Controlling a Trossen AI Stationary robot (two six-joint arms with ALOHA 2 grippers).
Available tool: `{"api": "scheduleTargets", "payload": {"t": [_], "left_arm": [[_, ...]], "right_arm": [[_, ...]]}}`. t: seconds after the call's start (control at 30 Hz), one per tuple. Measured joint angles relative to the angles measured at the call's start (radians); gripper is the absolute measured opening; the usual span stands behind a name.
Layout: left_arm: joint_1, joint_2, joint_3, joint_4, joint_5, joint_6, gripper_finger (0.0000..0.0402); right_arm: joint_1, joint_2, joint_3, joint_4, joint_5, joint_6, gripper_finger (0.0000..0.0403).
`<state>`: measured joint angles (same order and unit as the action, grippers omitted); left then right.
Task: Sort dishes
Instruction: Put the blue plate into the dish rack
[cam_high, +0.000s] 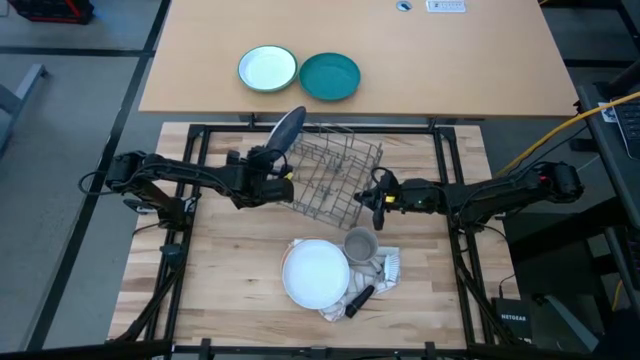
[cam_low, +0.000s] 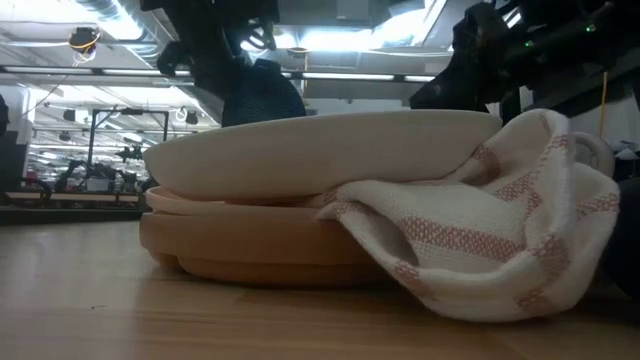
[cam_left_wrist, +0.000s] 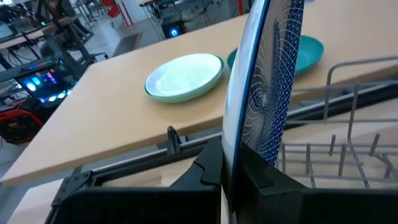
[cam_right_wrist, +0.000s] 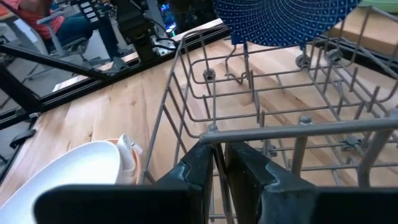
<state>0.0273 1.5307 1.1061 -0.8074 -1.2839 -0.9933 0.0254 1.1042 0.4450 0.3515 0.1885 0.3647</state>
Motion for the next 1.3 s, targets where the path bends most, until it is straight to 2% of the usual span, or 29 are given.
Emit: {"api": "scheduleTargets", "payload": {"t": [0.33,0.53,0.73,0.97,1.17,1.3], "left_arm": [[0.0,-0.001,0.001,-0.002,0.073,0.02,0.0],[0.001,0.0,0.002,-0.019,0.16,0.012,0.0],[0.001,0.046,0.005,-0.035,0.214,-0.034,0.0004],[-0.003,0.091,0.001,-0.045,0.339,-0.107,0.0055],[0.001,0.09,0.0,-0.05,0.445,-0.04,0.0104],[0.001,0.083,0.0,-0.056,0.454,-0.012,0.0132]], "right_arm": [[0.0,0.0,0.0,0.0,-0.01,-0.004,0.0046],[0.001,0.0,0.0,0.0,-0.012,-0.004,0.0046],[0.002,0.0,0.0,-0.001,-0.007,-0.005,0.0046],[0.001,-0.001,0.0,-0.003,0.006,-0.024,0.0046],[0.0,-0.001,0.0,-0.003,0.009,-0.03,0.0046],[0.0,-0.001,0.0,-0.003,0.009,-0.03,0.0046]]}}
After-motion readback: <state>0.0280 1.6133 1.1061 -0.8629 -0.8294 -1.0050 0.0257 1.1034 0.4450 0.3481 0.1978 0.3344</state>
